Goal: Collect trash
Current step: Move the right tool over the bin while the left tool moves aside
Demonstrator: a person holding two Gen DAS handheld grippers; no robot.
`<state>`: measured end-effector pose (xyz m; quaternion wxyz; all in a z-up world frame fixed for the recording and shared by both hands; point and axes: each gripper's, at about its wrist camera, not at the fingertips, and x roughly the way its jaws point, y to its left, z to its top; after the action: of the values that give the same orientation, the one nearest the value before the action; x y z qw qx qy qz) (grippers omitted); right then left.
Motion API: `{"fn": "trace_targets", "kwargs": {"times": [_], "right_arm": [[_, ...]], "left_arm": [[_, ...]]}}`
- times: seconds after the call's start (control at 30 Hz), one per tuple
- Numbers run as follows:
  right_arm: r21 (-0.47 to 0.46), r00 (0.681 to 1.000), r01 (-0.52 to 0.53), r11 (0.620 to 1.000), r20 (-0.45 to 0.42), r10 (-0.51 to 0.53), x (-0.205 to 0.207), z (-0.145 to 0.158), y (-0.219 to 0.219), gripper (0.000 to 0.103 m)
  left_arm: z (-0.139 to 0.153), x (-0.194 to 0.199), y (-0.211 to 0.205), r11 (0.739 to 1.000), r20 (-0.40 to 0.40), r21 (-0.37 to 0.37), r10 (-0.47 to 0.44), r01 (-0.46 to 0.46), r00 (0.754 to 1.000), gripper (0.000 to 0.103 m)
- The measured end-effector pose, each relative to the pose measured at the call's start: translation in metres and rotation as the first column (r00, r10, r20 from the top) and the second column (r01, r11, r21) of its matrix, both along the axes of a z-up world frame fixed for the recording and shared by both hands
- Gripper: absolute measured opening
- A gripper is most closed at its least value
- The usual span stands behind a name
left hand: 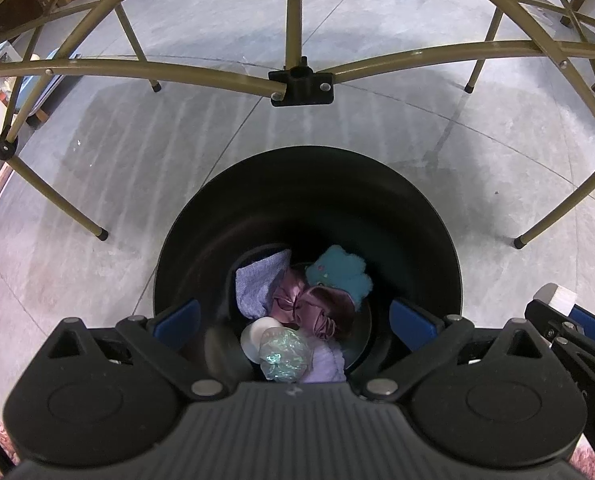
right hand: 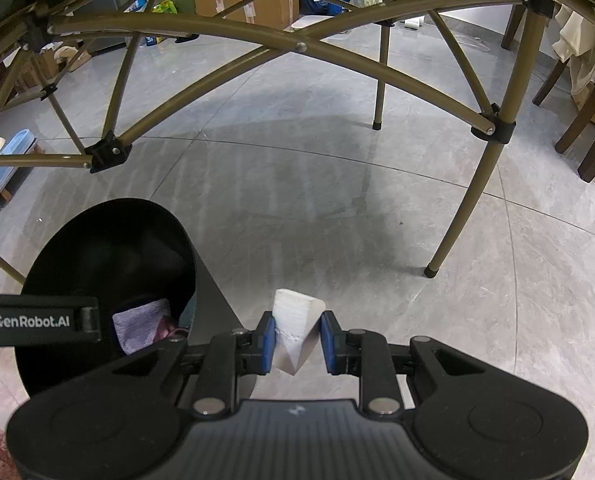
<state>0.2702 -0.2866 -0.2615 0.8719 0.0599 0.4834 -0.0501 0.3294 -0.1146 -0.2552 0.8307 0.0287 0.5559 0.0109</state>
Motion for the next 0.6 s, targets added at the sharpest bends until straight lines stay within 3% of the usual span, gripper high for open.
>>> {"fn": "trace_targets", "kwargs": {"times": [0.6], "right_arm": [[0.036,0.997,-0.065,0.997,0.032,0.064,-0.005,0.019,0.021,0.023]], "left_arm": [[0.02,-0.014,0.03,1.0,0.037,-0.008,-0.008,0.009,0.999,0.103]]}}
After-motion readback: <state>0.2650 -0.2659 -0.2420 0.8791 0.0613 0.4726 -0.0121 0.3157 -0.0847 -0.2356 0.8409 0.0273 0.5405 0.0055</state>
